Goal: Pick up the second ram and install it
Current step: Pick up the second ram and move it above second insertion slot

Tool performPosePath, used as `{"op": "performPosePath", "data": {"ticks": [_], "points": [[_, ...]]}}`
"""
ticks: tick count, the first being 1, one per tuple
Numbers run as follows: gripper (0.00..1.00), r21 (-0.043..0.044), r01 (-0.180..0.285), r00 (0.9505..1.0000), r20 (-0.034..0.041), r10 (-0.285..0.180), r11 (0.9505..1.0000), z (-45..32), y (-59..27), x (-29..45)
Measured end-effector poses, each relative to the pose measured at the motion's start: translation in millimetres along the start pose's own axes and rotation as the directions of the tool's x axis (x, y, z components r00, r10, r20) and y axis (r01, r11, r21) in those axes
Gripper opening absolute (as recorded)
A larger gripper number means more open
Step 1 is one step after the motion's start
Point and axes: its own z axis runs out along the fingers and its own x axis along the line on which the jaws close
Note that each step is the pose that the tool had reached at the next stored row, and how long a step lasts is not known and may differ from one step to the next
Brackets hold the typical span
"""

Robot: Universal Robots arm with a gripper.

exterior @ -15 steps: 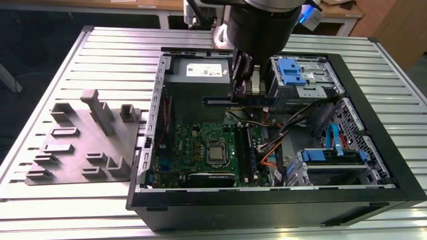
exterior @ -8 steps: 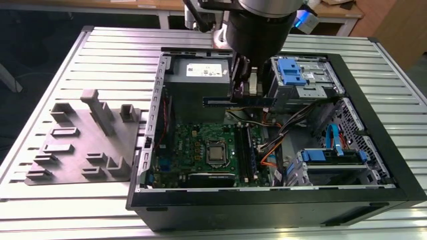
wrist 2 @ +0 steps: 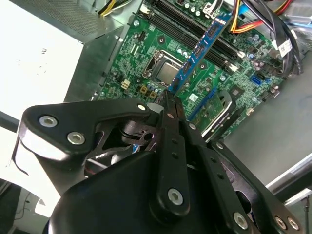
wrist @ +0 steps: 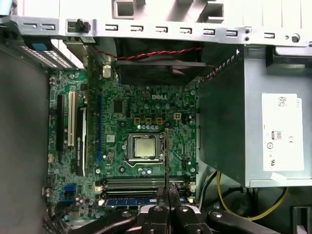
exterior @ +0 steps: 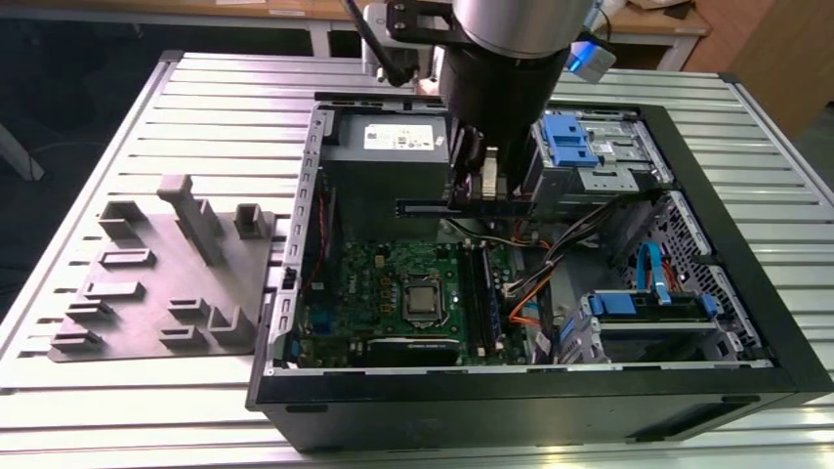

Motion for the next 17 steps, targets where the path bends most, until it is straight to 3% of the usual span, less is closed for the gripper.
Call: {"op": "performPosePath", "data": {"ticks": [5,17], "points": [[0.08,0.0004,-0.004,1.0,0.0002,0.004,1.0,7.6,-0.3,0.9],[0.08,0.0008,-0.009,1.0,0.0004,0.009,1.0,17.4,-0.9,7.7]]}}
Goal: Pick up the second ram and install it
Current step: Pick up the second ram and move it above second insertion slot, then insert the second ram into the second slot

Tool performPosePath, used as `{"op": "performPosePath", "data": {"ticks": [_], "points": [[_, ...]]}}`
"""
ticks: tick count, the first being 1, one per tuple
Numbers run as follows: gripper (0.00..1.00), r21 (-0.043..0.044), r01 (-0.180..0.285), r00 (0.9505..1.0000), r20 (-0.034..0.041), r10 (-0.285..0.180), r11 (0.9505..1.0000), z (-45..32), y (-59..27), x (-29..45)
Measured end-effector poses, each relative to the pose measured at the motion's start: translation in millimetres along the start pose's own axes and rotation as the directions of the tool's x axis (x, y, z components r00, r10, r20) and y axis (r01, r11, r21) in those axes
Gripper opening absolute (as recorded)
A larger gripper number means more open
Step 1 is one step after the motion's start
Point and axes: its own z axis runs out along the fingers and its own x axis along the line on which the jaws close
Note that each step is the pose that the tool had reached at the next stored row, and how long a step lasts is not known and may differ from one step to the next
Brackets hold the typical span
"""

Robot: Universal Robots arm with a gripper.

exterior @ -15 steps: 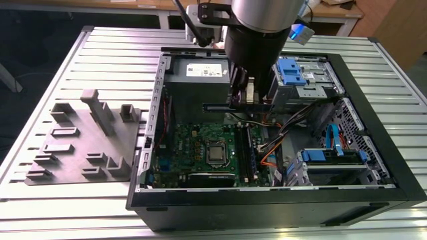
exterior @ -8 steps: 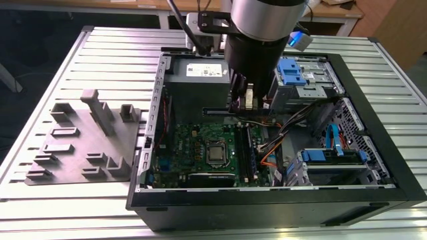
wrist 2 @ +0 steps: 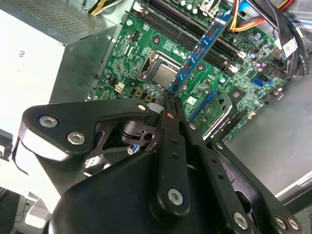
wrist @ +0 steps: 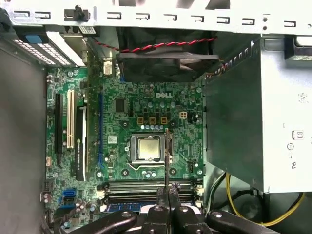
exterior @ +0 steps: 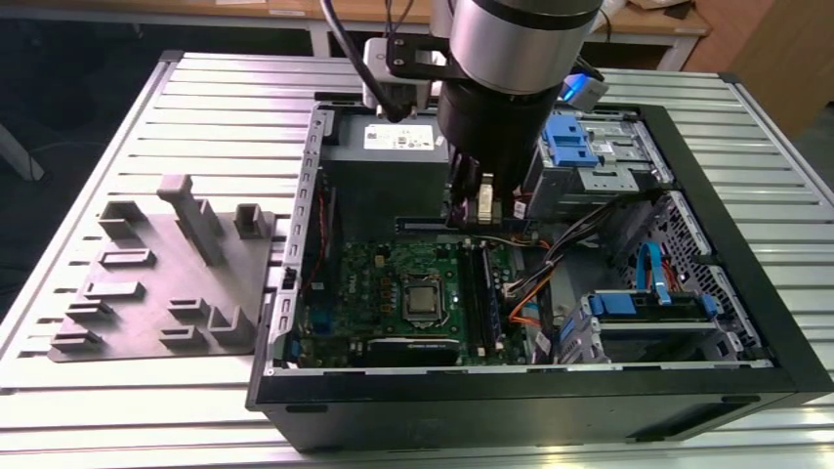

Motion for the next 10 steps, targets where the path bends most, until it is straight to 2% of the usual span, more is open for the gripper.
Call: {"op": "performPosePath", "data": {"ticks": [10], "points": [[0.08,0.0,0.0,1.0,0.0,0.0,1.0,0.4,0.0,0.0]]}}
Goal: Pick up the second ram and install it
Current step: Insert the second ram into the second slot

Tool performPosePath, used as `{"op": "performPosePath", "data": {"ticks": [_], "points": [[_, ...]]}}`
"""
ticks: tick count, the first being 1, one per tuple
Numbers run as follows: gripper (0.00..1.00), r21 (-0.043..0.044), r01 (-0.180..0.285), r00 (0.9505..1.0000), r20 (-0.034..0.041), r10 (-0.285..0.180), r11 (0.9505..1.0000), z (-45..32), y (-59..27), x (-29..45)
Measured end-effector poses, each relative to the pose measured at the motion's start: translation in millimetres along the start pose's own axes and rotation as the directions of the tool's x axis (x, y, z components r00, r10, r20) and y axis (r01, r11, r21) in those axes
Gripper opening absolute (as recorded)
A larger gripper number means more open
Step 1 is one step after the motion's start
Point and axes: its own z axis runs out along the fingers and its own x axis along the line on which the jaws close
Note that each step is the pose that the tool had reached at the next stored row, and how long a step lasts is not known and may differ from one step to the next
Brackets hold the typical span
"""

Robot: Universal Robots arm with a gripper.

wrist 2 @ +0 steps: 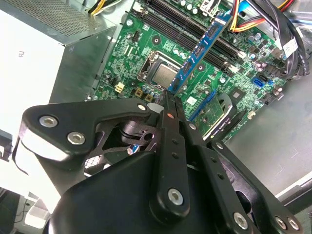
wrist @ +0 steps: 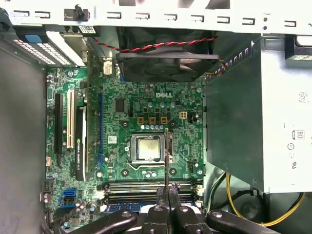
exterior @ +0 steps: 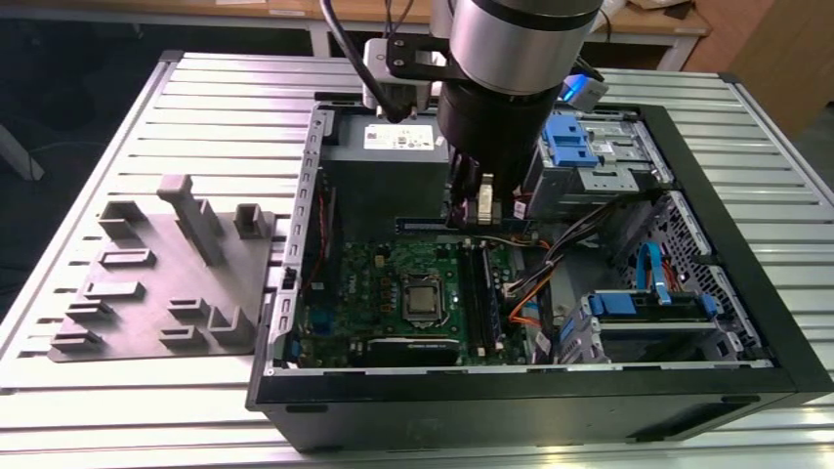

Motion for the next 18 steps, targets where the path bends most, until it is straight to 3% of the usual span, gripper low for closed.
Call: {"op": "performPosePath", "data": {"ticks": [5,10,14,18], "points": [[0.08,0.0003,-0.004,1.0,0.0003,0.004,1.0,0.1,0.0,0.0],[0.08,0.0065,-0.079,0.9969,0.0041,0.079,0.9969,0.2,0.0,0.0],[0.08,0.0121,-0.149,0.9888,0.008,0.149,0.9888,0.4,0.0,0.0],[0.08,0.0175,-0.219,0.9756,0.0124,0.219,0.9755,0.7,-0.1,0.0]]}}
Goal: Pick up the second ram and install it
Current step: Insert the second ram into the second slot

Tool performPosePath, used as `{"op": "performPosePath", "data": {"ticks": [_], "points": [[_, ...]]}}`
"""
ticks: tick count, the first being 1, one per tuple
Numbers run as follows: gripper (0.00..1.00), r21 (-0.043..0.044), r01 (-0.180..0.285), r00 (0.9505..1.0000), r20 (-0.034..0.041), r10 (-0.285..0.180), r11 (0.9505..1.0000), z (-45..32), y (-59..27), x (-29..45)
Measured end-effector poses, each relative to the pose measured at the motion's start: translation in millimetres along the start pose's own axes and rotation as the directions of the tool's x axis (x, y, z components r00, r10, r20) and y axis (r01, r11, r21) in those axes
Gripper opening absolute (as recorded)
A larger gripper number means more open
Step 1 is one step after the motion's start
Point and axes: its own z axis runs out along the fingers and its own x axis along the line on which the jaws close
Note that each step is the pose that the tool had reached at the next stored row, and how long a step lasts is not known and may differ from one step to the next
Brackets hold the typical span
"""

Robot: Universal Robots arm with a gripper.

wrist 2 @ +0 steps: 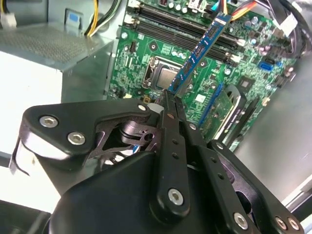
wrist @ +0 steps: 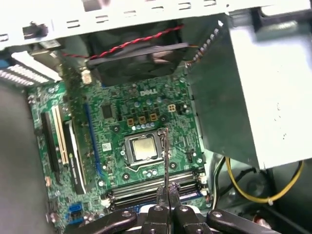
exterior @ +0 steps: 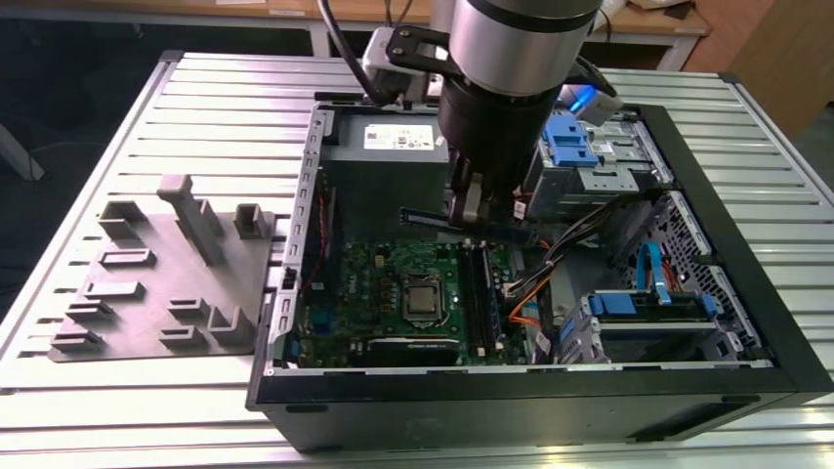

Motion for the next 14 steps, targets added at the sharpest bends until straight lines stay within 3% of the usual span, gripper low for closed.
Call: {"op": "performPosePath", "data": {"ticks": [3,7,10,14], "points": [[0.08,0.0045,-0.055,0.9985,0.0027,0.055,0.9985,0.3,0.0,0.0],[0.08,0.0103,-0.127,0.9919,0.0067,0.127,0.9919,0.6,0.0,0.1],[0.08,0.0145,-0.181,0.9835,0.0098,0.181,0.9834,0.9,0.0,0.1],[0.08,0.0197,-0.251,0.968,0.0144,0.25,0.9679,1.2,0.0,0.1]]}}
